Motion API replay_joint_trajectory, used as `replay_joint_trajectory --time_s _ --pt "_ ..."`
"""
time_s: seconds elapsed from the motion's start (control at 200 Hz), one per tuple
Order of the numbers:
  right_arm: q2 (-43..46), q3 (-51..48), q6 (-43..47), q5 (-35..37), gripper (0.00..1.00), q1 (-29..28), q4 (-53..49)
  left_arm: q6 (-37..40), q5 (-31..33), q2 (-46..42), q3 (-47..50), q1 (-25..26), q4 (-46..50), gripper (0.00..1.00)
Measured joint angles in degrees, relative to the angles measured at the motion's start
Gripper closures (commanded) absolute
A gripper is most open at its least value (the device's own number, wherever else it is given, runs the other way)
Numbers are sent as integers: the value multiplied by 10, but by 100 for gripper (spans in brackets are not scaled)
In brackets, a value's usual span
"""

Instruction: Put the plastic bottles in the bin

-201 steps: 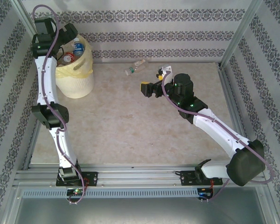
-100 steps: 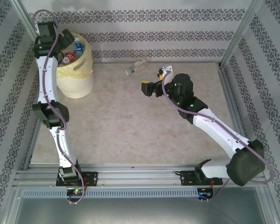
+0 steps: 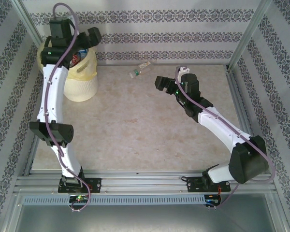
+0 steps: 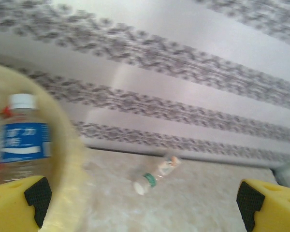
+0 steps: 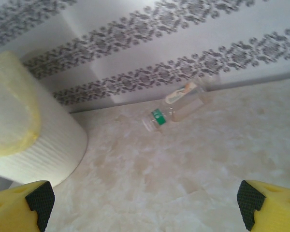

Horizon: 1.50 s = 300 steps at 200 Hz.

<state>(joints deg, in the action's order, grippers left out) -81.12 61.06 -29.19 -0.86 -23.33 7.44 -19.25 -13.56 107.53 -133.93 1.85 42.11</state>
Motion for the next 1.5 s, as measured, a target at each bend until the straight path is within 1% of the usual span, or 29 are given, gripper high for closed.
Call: replay_joint_trajectory --time_s 0.085,0.195,0.31,0.435,0.605,0.769,0.869,1.004,1.139,1.259,1.374,1.499 --pt "-10 4 -23 10 2 8 -11 20 -14 -18 36 29 -28 0" --pt "-25 14 -47 13 2 19 -26 45 -28 -11 72 62 -54 0" --pt "-39 27 -66 13 2 27 -31 69 -32 33 79 96 -67 0" --pt "-52 31 -81 9 2 34 -27 87 -35 97 79 121 -85 0" --pt "-89 31 -111 -15 2 46 14 118 -45 170 80 134 -113 0" --pt "-148 54 -143 -46 2 52 47 173 -51 216 104 136 -177 0" --pt "-165 68 -155 -62 2 54 55 209 -50 252 103 136 -211 0" --pt "-166 75 -157 -74 2 54 62 255 -44 312 74 136 -222 0" --pt "-164 75 -156 -76 2 56 63 297 -40 374 19 134 -220 0" --pt "-159 75 -152 -76 2 57 59 334 -35 411 -22 134 -217 0" --pt "-144 75 -140 -75 2 60 48 366 -25 443 -60 134 -214 2" --pt "-125 75 -130 -73 2 63 40 386 -11 482 -109 132 -212 8"
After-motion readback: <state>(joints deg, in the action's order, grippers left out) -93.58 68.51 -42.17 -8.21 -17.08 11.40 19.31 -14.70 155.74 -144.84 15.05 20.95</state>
